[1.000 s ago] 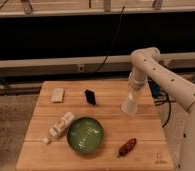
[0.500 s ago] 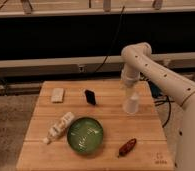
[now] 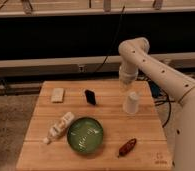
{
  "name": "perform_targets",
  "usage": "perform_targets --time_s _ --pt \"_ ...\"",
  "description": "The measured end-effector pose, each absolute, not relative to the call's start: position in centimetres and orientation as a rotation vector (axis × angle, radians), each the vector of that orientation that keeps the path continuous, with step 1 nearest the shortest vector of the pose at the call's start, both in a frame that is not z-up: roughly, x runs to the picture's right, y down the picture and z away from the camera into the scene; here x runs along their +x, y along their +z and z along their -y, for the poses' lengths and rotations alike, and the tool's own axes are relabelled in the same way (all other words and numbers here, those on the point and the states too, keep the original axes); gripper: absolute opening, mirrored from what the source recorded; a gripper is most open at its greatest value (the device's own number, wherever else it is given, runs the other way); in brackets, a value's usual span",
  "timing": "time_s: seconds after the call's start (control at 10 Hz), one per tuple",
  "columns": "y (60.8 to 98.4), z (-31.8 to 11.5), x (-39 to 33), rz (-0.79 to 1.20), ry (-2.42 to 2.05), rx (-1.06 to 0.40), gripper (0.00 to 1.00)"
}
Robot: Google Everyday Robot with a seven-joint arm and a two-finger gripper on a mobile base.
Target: Place the ceramic cup over the eraser
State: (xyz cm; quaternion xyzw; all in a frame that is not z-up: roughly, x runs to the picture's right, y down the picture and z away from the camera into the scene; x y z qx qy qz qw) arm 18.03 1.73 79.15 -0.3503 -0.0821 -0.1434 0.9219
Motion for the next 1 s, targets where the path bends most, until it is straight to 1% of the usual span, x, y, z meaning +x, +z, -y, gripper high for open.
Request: perform_targets --time_s 0.2,0.3,0.8,1.0 --pt "79.5 -2.0 18.7 0.18 -0.279 -0.722 0.75" --pt "79.6 -2.1 19.3 0.185 -0.271 -0.72 0.8" --pt "80.0 -2.4 20.9 0.202 -0.266 -0.723 0.8" --pt "80.7 -2.8 21.3 0.192 -0.269 -0.728 0.8"
